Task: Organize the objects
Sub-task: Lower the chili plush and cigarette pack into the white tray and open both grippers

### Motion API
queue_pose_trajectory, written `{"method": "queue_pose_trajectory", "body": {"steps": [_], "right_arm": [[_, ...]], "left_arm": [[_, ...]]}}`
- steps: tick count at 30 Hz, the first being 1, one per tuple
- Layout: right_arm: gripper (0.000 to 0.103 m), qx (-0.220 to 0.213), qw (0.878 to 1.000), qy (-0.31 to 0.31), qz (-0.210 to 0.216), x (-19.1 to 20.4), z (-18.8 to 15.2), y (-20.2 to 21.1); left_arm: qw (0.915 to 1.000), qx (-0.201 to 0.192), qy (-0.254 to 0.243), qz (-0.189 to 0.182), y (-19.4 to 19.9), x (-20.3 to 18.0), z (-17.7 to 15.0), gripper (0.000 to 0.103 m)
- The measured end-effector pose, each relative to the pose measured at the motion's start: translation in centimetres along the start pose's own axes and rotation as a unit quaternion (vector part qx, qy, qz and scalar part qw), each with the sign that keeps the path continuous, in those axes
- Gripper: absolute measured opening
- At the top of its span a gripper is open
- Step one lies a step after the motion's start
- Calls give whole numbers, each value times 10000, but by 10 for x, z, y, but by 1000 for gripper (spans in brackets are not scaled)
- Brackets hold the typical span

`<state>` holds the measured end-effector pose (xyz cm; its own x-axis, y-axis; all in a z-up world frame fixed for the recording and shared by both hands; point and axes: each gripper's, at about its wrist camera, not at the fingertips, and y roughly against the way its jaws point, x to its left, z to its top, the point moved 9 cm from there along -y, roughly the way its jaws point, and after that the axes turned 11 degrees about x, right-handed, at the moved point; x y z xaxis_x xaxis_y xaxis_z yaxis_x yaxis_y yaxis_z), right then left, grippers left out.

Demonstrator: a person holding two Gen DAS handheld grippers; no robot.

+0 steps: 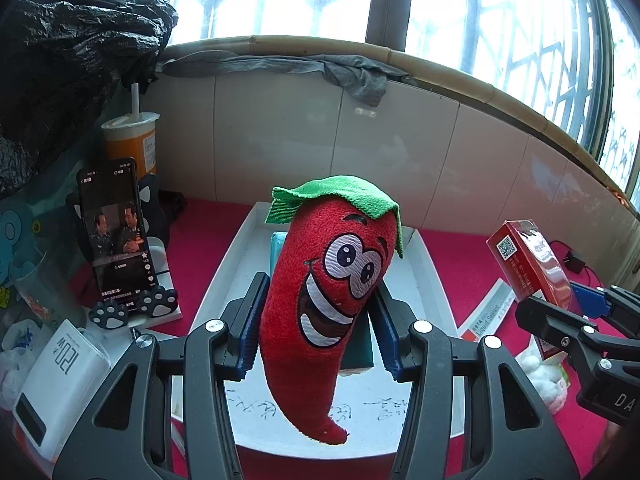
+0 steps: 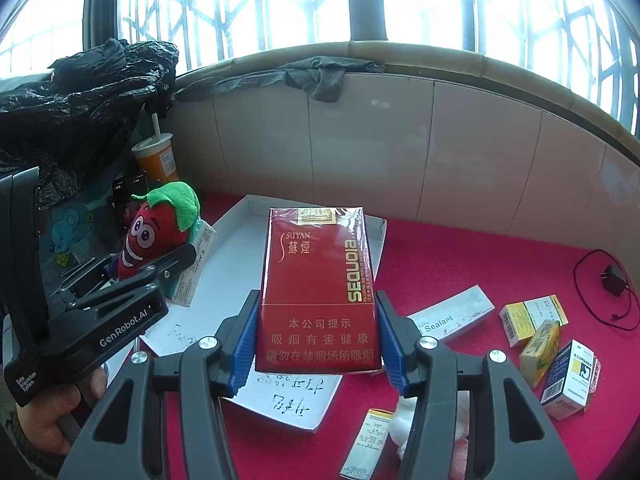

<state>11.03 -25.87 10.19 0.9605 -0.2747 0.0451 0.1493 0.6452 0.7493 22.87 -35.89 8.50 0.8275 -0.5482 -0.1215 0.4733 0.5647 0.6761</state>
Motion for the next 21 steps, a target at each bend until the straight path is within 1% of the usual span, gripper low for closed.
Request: {"method": "queue_pose_trajectory", "body": {"steps": [4,8,13,16,21], "right_arm": [[55,127,9999,16,-43,3,7,-19],[55,280,9996,-39,-85,4,11,-42],[55,568,9982,-185,-57,4,13,-77],[55,714,9971,-236,-84,6,11,-94],[55,844,9960,-285,-97,7,5,-112]], "left_arm": [[9997,57,30,247,-14,6,4,49],[9989,202,33,424,-33,10,7,49],[9972,437,-133,584,-61,10,8,49],[9964,591,-157,595,-76,12,5,49],[9960,713,24,531,-89,19,-3,49]]}}
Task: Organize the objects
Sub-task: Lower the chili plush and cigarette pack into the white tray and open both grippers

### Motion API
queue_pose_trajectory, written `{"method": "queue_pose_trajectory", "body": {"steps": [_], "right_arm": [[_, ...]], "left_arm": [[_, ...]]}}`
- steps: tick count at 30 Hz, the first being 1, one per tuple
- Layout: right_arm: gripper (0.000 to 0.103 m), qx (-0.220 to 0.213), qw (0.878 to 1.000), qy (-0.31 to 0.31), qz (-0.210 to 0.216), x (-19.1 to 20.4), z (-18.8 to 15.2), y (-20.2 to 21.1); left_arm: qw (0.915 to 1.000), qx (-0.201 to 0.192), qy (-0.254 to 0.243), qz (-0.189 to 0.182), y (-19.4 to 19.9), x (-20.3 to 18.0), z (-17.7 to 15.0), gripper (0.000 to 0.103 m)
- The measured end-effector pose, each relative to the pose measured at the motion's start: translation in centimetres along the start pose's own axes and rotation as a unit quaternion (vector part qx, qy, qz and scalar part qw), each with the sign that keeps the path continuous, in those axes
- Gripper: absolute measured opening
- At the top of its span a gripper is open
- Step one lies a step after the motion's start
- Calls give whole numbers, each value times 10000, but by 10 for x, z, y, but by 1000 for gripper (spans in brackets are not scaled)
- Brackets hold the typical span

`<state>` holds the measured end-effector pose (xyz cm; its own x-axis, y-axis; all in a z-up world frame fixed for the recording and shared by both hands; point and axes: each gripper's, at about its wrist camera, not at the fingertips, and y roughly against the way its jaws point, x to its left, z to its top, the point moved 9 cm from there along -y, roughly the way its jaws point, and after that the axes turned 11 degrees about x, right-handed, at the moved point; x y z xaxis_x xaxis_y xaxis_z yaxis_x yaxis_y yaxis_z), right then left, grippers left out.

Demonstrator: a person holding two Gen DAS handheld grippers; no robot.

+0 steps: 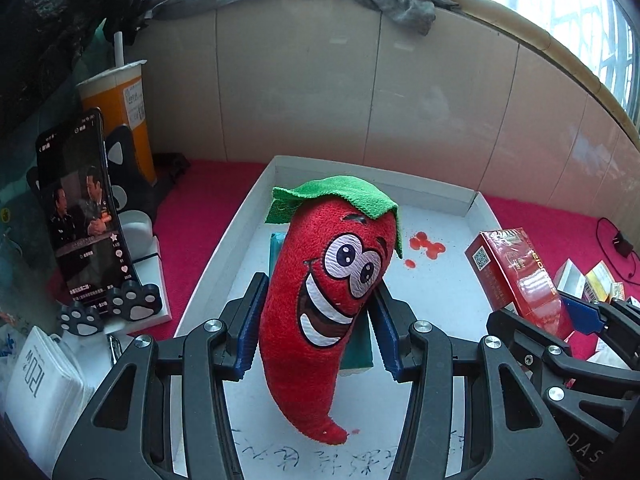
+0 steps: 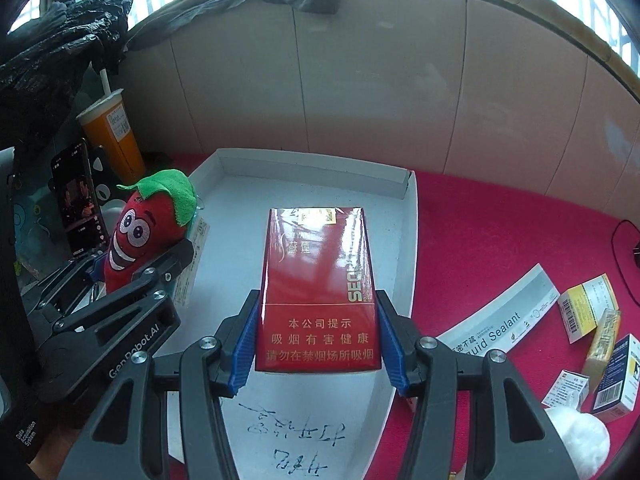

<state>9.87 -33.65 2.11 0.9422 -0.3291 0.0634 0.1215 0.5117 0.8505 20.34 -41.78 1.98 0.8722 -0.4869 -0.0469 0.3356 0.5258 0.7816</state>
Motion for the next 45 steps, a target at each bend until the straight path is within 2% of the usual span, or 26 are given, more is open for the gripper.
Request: {"method": "queue_pose_trajectory", "body": {"steps": [7,9,11,13,15,16,19,20,22,29,37,45], "right_arm": [[55,-69,9998,93,-142,2,2,-10],[55,-119,9997,113,-176,2,3,-10],[64,-216,9993,159,-277,3,4,-7],[71,-347,9985,179,-396,1,5,-2],[84,-420,9982,183,-398,0,5,3],[84,-454,9981,170,-380,0,6,6],[86,-520,9975,218,-437,1,4,13],[88,-553,9971,258,-459,1,2,16],[103,-647,9963,322,-468,3,-1,23],[103,-952,9930,425,-548,6,-9,52],[103,-1069,9924,389,-461,0,-25,77],[103,-1217,9917,34,-403,-24,-44,102]], "left_arm": [[9999,-102,56,14,-2,5,7,49],[9998,-157,73,12,0,6,9,52],[9996,-238,120,136,4,10,11,71],[9988,-382,180,260,10,15,13,82],[9986,-432,186,222,15,16,15,83],[9986,-443,173,240,17,16,15,85],[9981,-504,118,337,25,14,13,103],[9978,-535,105,377,27,15,13,103],[9974,-576,91,418,32,13,11,103],[9968,-710,144,347,48,9,5,103],[9967,-770,47,255,67,-3,-5,103],[9967,-777,-64,243,79,-18,-20,103]]}}
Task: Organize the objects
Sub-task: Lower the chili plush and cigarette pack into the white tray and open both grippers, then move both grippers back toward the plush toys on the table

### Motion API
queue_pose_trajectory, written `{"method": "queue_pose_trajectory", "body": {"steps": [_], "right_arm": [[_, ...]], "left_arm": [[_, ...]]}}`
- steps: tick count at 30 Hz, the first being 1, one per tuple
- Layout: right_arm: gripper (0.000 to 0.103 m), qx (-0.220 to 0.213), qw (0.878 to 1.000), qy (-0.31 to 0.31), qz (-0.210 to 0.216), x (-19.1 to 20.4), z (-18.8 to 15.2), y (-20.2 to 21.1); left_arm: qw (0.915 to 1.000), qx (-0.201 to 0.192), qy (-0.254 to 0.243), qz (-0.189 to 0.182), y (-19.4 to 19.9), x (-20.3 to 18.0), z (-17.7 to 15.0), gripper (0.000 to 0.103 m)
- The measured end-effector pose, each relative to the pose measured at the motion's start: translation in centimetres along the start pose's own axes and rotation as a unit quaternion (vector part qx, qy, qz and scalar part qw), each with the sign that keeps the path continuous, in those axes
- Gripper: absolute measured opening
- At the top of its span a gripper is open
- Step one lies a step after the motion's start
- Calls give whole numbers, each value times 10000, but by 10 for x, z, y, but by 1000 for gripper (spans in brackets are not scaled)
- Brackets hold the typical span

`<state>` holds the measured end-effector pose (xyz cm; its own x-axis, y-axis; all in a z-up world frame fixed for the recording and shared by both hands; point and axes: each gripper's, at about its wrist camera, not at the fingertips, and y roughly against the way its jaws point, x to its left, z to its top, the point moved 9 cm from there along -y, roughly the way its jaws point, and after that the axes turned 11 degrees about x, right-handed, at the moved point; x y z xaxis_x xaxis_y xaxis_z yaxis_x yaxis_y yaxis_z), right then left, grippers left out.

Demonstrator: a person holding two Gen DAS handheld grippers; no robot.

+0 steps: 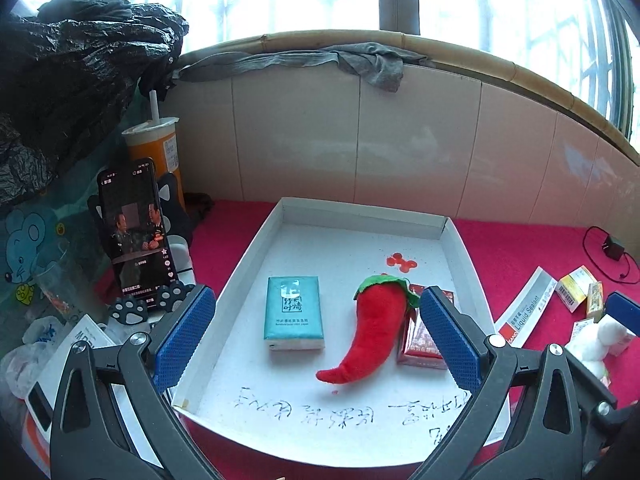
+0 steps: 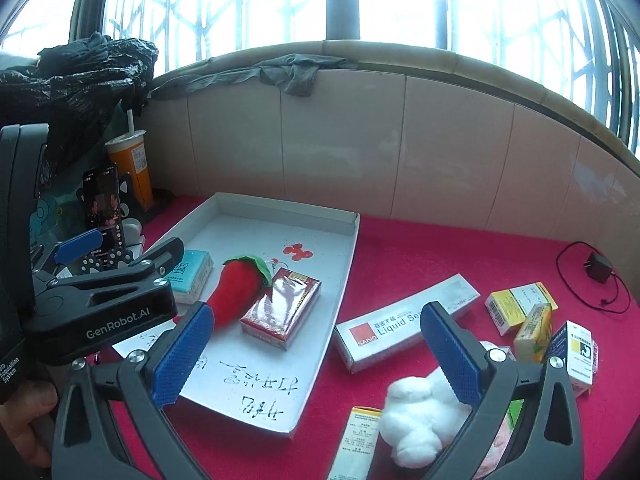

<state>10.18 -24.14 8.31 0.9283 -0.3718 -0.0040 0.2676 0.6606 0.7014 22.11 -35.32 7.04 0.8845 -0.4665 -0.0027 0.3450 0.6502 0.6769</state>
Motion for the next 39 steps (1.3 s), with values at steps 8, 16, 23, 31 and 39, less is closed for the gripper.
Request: {"method": "queue_pose_trajectory", "body": {"steps": [8,16,23,31,39], "right_arm": [[103,34,9992,-331,-220,-34,-20,14],[103,17,9973,-589,-429,-60,-32,24],[103,54,9956,-795,-500,-82,-43,29],[103,-19,9915,-1167,-579,-121,-54,40],[103,-52,9790,-1932,-646,-205,-89,53]], "left_arm": [[9999,-37,-79,-73,16,-16,-15,103],[9992,-50,-289,-273,37,-39,-29,103],[9971,20,-652,-382,41,-68,-40,103],[9931,174,-1032,-534,43,-97,-55,103],[9809,548,-1394,-1237,41,-135,-80,103]]}}
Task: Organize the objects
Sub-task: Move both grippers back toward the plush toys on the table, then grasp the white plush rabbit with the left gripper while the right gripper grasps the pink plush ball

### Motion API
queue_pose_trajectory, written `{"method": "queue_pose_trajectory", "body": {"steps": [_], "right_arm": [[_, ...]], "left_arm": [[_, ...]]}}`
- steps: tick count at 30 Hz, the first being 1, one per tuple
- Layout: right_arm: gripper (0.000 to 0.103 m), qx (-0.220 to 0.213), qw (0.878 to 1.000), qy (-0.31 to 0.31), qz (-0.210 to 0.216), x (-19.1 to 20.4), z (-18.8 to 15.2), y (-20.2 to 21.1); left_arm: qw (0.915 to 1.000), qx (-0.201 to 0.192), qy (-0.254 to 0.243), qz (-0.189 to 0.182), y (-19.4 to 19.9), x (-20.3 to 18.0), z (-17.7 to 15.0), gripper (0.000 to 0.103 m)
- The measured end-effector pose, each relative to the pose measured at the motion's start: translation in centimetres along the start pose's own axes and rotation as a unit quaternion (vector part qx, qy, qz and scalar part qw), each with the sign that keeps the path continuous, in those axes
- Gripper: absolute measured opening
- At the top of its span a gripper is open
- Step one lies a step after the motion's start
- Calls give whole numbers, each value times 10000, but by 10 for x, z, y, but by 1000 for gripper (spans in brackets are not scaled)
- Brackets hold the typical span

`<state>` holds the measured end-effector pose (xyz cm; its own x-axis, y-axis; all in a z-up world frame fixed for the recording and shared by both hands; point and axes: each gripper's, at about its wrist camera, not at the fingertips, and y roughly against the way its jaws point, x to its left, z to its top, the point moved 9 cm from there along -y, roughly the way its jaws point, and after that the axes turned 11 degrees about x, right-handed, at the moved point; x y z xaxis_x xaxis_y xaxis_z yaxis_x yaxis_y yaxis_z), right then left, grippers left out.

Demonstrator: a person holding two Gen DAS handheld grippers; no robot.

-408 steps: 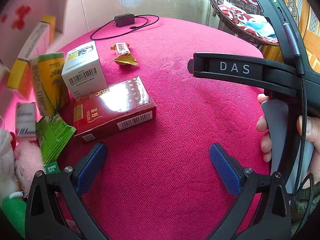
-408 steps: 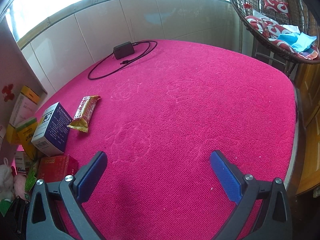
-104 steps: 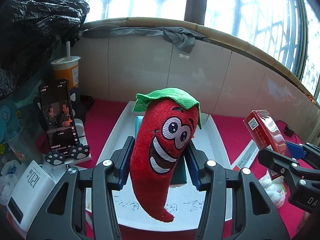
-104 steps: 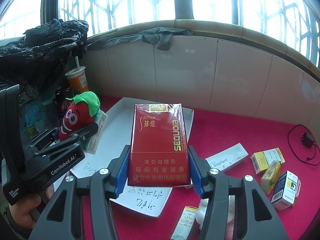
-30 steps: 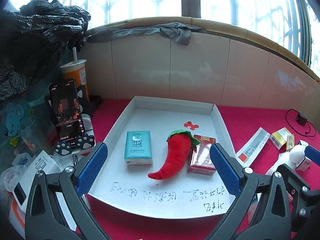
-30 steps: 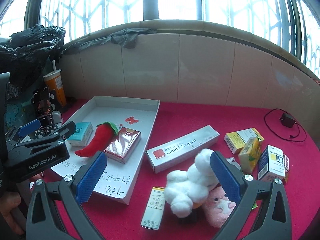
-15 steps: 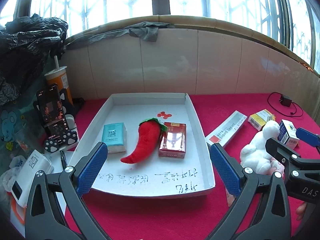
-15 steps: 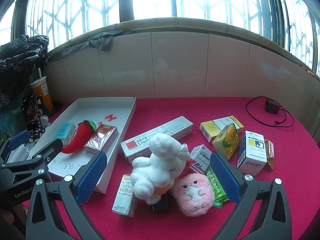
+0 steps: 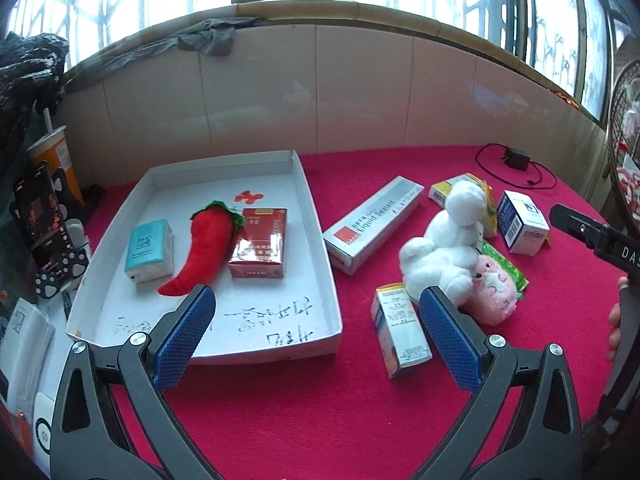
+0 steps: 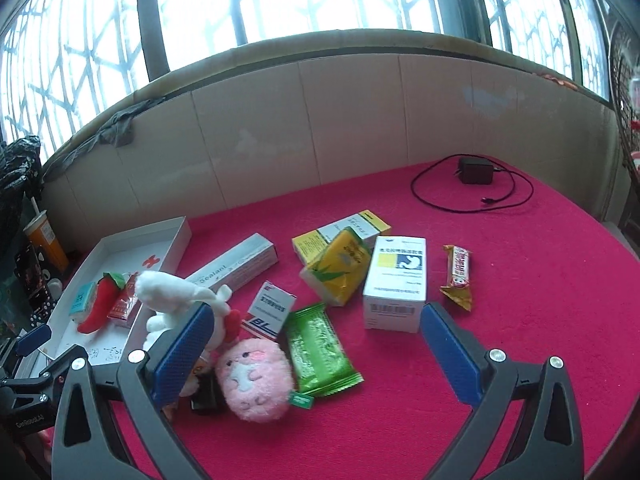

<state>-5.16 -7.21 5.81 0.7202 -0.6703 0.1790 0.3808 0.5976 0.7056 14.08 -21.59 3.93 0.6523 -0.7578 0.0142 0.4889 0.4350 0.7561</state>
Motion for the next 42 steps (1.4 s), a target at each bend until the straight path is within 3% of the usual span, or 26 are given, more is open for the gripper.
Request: {"method": "queue_pose_trajectory", "body": {"steps": [6,12,16,18,20,23,26,29,37,39,41,42], "right_arm": [[103,233,9975,274,609,-13,-25,-1],[102,402,9898,986,947,16,-46,-8],[77,666,9782,1711,971,49,-52,-28],[72,884,9729,1924,926,60,-56,-43],[71,1110,9700,1962,908,66,-62,-59],[61,1309,9676,1943,944,71,-69,-75],[53,1390,9681,1892,876,68,-72,-81],[52,1410,9698,1694,1042,60,-70,-78],[52,1436,9720,1382,1244,51,-68,-76],[52,1433,9725,1313,1280,49,-67,-76],[52,1428,9736,1213,1307,46,-66,-76],[52,1423,9740,1168,1318,45,-66,-75]], "left_arm": [[9979,151,-598,-223,-8,-41,-13,103],[9977,185,-597,-272,-9,-45,-13,103],[9980,101,-551,-302,-3,-35,-9,103],[9978,48,-554,-362,1,-30,-4,103],[9970,4,-613,-469,4,-29,5,103],[9942,-136,-887,-601,6,-40,23,103],[9878,-90,-1300,-852,-2,-66,34,103],[9819,26,-1637,-949,-20,-94,43,103],[9822,687,-1381,-1070,-71,-109,52,103],[9822,791,-1347,-1047,-75,-108,49,93],[9829,881,-1283,-983,-80,-104,45,61],[9838,904,-1253,-910,-82,-101,44,58]]}}
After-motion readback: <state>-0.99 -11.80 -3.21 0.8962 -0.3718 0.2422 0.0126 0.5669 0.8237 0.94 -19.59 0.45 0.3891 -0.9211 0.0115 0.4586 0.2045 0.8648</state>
